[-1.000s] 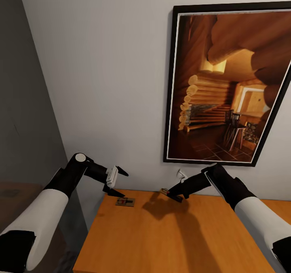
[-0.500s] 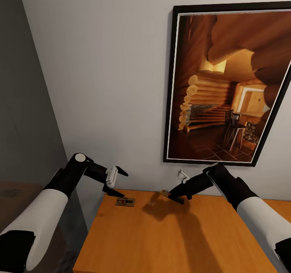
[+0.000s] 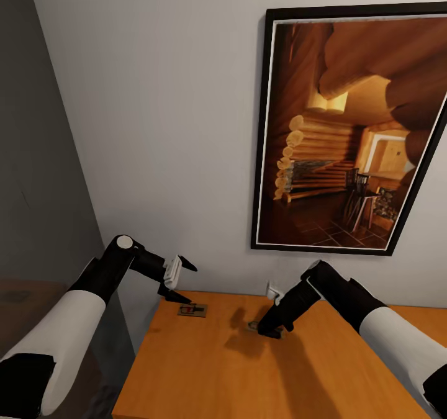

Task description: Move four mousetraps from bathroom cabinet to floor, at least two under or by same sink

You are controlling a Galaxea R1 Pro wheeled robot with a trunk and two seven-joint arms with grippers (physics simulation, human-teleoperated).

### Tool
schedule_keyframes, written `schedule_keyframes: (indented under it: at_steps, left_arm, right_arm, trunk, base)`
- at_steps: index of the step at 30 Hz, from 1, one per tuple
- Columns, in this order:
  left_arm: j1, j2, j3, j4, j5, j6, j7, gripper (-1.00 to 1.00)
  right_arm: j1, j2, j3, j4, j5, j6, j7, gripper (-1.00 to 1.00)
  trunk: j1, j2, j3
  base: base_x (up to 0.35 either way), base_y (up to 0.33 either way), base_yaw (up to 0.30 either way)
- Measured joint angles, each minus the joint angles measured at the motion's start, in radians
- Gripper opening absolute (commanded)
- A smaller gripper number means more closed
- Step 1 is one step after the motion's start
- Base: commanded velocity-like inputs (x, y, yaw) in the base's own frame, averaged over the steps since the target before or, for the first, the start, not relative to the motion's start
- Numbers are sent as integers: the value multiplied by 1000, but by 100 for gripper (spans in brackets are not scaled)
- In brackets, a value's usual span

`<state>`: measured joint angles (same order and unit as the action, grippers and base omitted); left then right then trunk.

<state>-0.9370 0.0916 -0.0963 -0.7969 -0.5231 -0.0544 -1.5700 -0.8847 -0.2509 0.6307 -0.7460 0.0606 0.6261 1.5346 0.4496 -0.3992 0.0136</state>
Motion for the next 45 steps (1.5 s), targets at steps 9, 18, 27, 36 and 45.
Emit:
schedule_keyframes:
  at_steps: [9,18,27,36,45]
  left_arm:
    - [0,0,0,0,-3,0,0,100]
    - [0,0,0,0,-3,0,0,100]
    - [0,-1,0,0,-3,0,0,100]
    - [0,-2,0,1,-3,0,0,100]
    - [0,-2,0,0,-3,0,0,100]
  right_arm:
    - [0,1,-1,-41,0,35,1,-100]
    - [0,1,-5,-80,-1,111,-1,-100]
    - [0,2,-80,-90,-1,118,-1,-100]
    - [0,1,-109,-183,3,195,-2,-100]
    - [0,1,-107,-285,5,252,-3,-100]
  trunk:
    - [0,0,0]
    - [0,0,0]
    - [0,0,0]
    - [0,0,0]
    - [0,0,0]
  base:
    - [0,0,0]
    - [0,0,0]
    - [0,0,0]
    - [0,0,0]
    - [0,0,0]
